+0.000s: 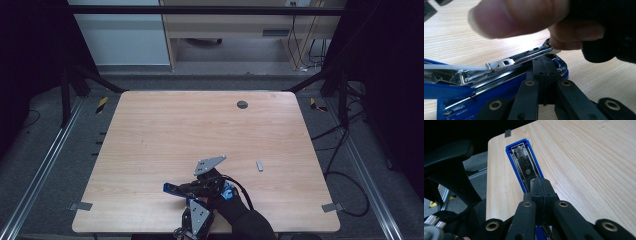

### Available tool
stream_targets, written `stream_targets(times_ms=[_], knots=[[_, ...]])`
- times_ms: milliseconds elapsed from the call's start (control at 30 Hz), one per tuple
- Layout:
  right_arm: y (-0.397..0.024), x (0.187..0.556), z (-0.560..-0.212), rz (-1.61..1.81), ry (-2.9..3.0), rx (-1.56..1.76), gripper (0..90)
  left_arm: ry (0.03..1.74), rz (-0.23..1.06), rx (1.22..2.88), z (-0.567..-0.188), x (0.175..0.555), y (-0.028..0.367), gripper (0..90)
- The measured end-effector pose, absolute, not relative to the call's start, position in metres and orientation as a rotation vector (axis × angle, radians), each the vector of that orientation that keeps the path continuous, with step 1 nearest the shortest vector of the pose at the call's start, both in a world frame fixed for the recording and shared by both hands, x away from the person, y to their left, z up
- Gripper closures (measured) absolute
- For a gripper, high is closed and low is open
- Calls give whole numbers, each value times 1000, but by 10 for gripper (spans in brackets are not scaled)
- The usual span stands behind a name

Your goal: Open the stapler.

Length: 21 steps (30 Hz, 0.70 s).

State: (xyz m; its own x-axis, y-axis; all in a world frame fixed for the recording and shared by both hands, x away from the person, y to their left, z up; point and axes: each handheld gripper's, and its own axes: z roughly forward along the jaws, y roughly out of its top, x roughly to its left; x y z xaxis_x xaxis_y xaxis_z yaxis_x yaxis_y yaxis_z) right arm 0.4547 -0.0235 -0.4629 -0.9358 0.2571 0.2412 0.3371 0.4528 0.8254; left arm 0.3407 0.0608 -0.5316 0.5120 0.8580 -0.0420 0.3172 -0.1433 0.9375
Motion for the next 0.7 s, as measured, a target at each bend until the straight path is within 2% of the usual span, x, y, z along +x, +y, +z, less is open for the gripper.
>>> stream_targets(times_ms=[700], knots=[[-6, 458, -469, -1387, -2666, -530, 900, 1001, 647, 1706, -532, 341, 61, 898]])
